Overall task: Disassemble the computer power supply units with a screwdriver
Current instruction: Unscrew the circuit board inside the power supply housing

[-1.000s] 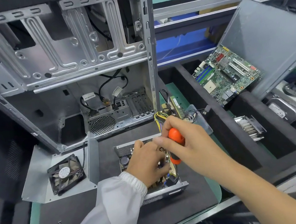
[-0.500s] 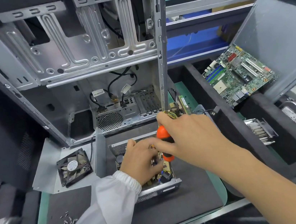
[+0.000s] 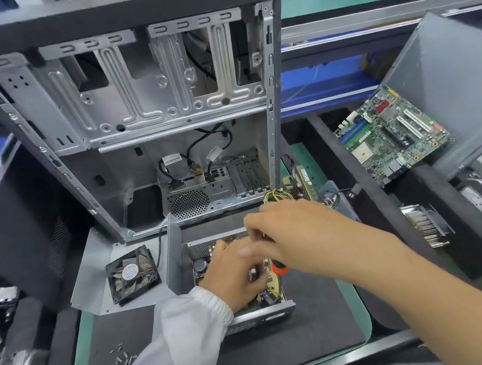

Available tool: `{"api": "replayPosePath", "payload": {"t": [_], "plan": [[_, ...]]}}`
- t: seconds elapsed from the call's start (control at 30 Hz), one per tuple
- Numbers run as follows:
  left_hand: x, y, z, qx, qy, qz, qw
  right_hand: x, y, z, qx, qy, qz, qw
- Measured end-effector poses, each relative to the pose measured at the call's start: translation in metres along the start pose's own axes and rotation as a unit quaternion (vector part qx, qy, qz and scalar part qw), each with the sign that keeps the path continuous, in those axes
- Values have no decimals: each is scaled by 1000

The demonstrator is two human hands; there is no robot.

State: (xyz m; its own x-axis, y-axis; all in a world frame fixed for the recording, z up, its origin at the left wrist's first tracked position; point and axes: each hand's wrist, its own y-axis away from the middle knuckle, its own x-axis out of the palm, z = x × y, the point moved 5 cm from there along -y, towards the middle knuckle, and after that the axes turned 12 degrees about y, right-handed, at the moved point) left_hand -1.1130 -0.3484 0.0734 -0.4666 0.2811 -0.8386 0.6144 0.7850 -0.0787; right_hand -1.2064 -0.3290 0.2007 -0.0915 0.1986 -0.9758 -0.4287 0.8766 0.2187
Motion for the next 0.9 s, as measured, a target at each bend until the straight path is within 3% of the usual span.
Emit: {"api": "replayPosePath", "payload": {"t": [0.1, 0.2, 0.3, 0.6, 0.8, 0.9], "plan": [[5, 2, 9, -16, 7, 28, 999, 2, -5, -1, 27, 33, -24, 999], [6, 3, 8, -16, -17, 30, 999, 3, 1, -8, 41, -34, 67, 996], [5, 4, 5, -9, -27, 31, 999, -2, 10, -7, 35, -16, 170, 985], [13, 6, -7, 51, -28, 122, 991, -3, 9, 3, 48, 42, 263, 963], [17, -8, -15, 82, -48, 165, 982, -5, -1, 20, 14, 181, 210, 961], [18, -6, -7, 62, 38, 168, 983, -6, -2, 19, 31, 174, 190, 966]]}}
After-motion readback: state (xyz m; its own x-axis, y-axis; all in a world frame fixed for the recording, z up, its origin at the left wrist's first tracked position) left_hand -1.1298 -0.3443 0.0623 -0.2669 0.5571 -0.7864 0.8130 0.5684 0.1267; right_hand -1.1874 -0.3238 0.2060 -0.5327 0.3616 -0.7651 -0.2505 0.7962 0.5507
